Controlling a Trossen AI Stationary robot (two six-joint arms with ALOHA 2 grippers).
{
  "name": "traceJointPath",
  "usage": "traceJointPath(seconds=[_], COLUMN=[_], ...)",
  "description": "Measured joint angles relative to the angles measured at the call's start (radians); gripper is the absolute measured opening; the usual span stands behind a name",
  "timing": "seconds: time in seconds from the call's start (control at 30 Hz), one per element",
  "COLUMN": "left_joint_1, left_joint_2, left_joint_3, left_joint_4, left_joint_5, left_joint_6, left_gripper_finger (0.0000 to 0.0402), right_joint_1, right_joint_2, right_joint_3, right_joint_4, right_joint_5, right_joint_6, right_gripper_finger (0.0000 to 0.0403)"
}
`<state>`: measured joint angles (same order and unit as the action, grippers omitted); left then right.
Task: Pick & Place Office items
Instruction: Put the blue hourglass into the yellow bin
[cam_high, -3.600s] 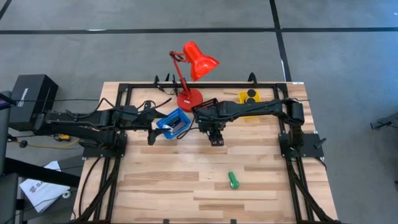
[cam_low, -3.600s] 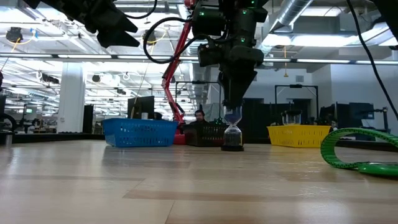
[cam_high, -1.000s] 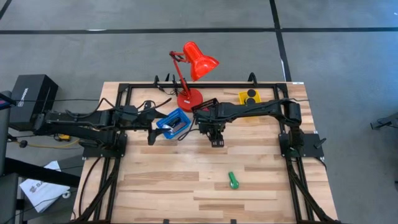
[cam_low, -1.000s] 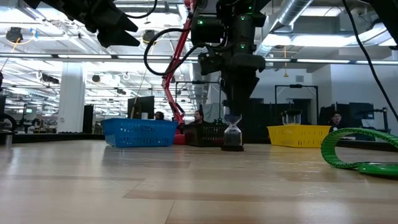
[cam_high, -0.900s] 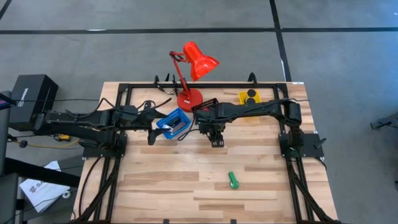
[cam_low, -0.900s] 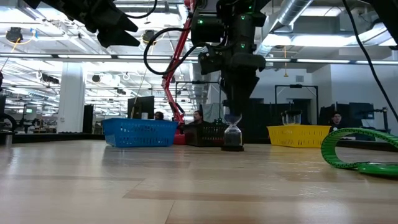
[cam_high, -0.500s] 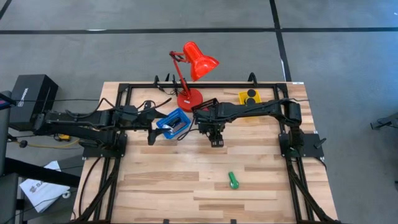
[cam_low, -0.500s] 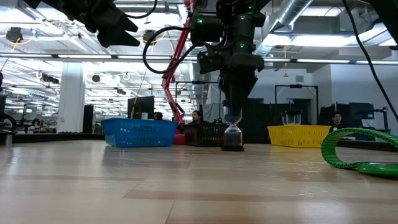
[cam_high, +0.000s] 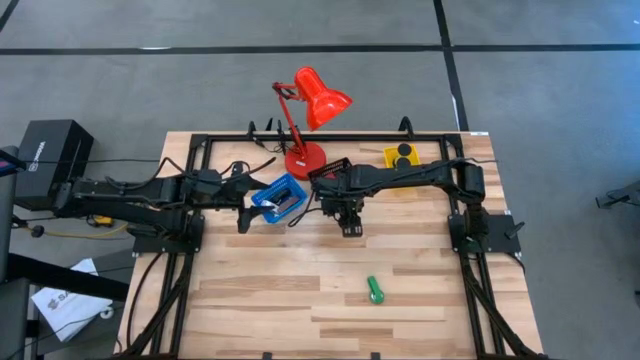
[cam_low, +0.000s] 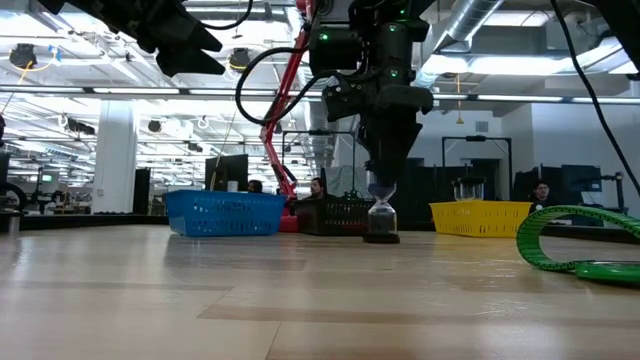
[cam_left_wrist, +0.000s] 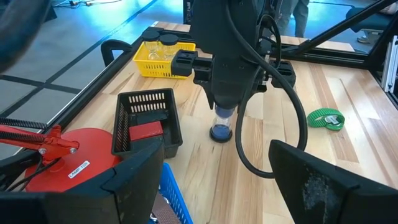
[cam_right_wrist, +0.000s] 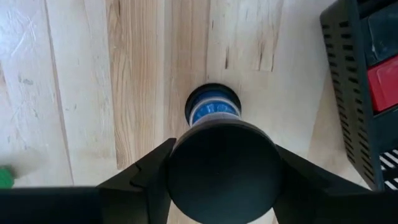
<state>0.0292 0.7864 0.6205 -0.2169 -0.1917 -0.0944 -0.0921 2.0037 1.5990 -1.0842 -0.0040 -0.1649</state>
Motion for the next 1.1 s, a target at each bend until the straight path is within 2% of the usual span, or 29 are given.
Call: traceJointPath(seconds=[0.2,0.37,0.5,0.8,1.1], left_joint_1=[0.0,0.0,0.0,0.0,0.0], left_joint_2=[0.0,0.0,0.0,0.0,0.0], left_joint_3=[0.0,0.0,0.0,0.0,0.0], left_joint_4=[0.0,0.0,0.0,0.0,-0.001], left_joint_5=[0.001,0.004,0.005,0.004,0.004], left_joint_6=[0.0,0.0,0.0,0.0,0.0], left_gripper_finger=[0.0285,0.0285,0.0285,0.0285,0.0285], right_joint_1=[-0.008,-0.009,-0.008,-0.026,-0.077], right_joint_2=[0.001,0.001,0.001,0.001,-0.009], right_joint_3=[0.018,0.07,0.134,0.265,0.328], right_joint_4=[-0.055,-0.102,-0.148,-0.287,-0.465], right_joint_5=[0.0,0.001,0.001,0.001,0.001], right_joint_6=[0.008,0.007,0.007,0.006,0.041], right_gripper_finger=[0.0198,0.0214,0.0197,0.021,0.0197])
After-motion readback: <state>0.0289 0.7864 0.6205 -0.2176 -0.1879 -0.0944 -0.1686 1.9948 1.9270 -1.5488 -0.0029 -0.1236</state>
